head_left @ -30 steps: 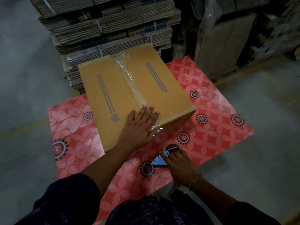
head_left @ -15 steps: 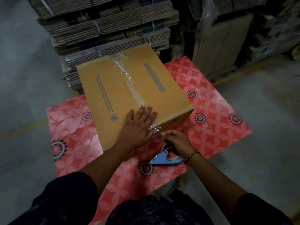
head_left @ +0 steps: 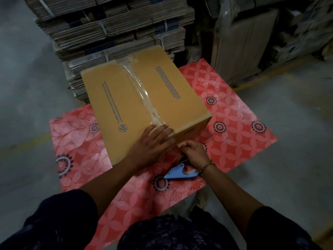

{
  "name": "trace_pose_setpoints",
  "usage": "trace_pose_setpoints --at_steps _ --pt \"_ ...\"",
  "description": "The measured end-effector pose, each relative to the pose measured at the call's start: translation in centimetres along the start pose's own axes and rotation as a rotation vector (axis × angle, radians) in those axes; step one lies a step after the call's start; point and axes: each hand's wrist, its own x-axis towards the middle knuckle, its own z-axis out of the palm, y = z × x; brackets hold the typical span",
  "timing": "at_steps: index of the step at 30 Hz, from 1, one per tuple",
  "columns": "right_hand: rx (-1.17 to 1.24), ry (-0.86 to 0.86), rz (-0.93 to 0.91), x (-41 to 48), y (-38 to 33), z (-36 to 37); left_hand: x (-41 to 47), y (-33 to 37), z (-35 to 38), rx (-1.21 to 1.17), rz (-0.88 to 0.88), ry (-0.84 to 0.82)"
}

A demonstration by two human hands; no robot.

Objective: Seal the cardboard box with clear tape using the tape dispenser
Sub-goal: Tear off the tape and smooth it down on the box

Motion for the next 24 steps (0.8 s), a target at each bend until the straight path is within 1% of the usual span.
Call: trace_pose_setpoints --at_steps 1,3,7,10,14,17,24 --pt "0.006 0.004 -0.002 0.1 0.1 0.1 -0.2 0.0 0.0 0.0 0.033 0.047" --pt "0.002 0.005 -0.005 0.3 0.4 0.2 -0.3 -0.1 0.1 0.008 0.067 0.089" --pt "0.016 -0.005 -0.014 0.7 0.7 0.3 -0.5 -0.3 0.2 -0.009 0.101 0.117" --pt "0.031 0.016 -0.029 1.1 0.9 0.7 -0.3 -0.3 0.2 0.005 0.088 0.129" --pt "-0.006 0.047 -0.048 1.7 0.7 1.4 -0.4 -0.3 0.7 0.015 0.011 0.076" --pt "-0.038 0.102 -0.083 2.2 0.9 1.9 -0.1 -0.3 0.6 0.014 -0.039 0.028" --pt "-0.058 0.132 -0.109 3.0 1.8 2.5 0.5 0.0 -0.1 -0.006 -0.068 -0.035"
